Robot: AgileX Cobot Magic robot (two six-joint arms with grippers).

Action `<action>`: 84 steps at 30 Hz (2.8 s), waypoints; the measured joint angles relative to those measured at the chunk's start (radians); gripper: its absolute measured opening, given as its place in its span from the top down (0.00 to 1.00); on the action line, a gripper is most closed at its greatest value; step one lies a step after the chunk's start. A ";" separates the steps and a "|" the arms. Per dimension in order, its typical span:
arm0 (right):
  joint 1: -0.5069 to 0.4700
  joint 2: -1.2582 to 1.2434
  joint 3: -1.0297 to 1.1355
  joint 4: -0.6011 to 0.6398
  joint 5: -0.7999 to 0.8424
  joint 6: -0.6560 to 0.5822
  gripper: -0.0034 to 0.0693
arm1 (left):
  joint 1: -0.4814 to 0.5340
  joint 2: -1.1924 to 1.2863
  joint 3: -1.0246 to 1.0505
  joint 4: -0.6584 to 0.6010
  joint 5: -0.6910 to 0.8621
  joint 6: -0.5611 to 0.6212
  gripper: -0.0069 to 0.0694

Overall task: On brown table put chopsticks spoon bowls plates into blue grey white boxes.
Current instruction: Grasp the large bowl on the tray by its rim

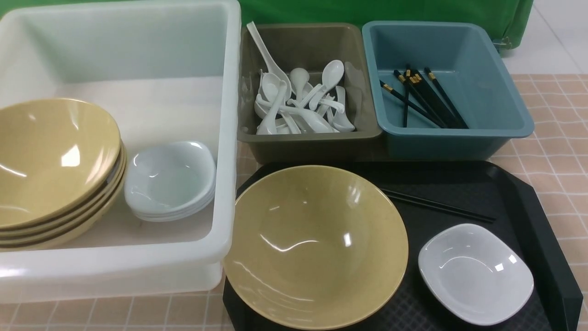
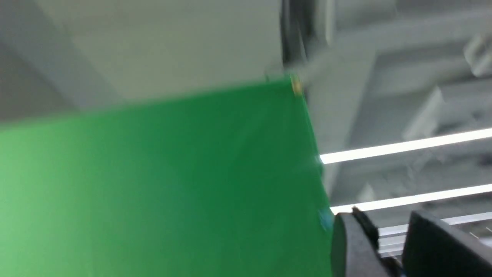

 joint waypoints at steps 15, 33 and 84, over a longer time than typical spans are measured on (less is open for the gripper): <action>0.000 0.253 -0.414 0.000 0.803 -0.129 0.90 | -0.021 0.467 -0.686 -0.031 0.725 -0.097 0.91; 0.332 0.506 -0.429 0.291 1.520 -0.664 0.90 | -0.598 1.445 -1.265 -0.281 1.609 0.236 0.91; 0.349 0.533 -0.387 0.300 1.375 -0.725 0.89 | -0.640 2.178 -1.845 0.220 1.919 0.057 0.40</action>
